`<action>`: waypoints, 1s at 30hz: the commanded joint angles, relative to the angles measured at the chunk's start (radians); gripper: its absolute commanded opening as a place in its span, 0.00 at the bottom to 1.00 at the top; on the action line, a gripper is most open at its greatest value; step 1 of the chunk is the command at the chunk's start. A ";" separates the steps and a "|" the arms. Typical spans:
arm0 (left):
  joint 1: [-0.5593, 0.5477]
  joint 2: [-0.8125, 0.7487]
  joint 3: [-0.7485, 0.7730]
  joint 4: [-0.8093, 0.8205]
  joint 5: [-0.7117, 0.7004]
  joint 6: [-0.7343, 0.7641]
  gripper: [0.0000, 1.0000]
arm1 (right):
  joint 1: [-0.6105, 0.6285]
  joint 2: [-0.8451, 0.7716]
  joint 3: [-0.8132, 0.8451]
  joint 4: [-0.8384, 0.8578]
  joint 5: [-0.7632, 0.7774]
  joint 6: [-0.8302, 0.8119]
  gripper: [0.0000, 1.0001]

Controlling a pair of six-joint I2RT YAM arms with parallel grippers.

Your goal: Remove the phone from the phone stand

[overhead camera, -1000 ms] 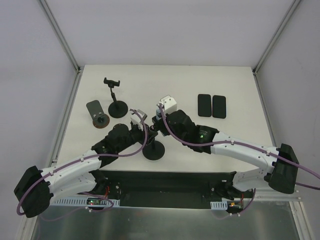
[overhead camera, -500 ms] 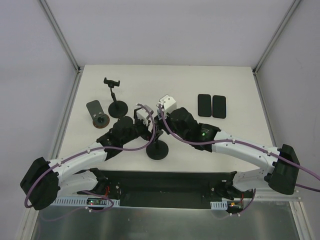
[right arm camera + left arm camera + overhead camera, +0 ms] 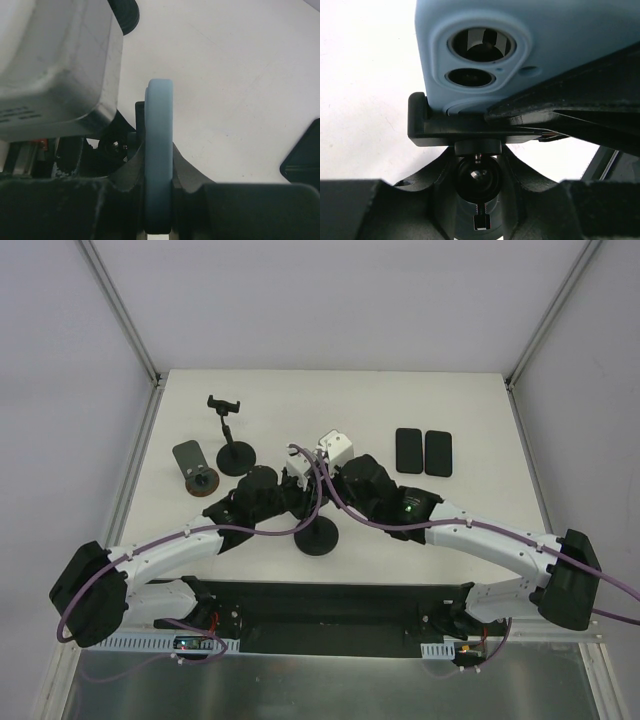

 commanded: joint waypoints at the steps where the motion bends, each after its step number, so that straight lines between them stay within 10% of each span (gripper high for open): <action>1: 0.018 -0.028 0.015 0.028 -0.244 -0.034 0.00 | 0.031 -0.063 -0.020 -0.185 -0.015 -0.025 0.01; 14: 0.118 -0.120 -0.101 0.080 -0.346 -0.110 0.00 | 0.002 -0.137 -0.100 -0.515 0.061 0.050 0.01; 30: -0.144 -0.237 -0.244 0.272 -0.455 -0.056 0.00 | -0.040 -0.046 0.012 -0.461 0.488 0.201 0.01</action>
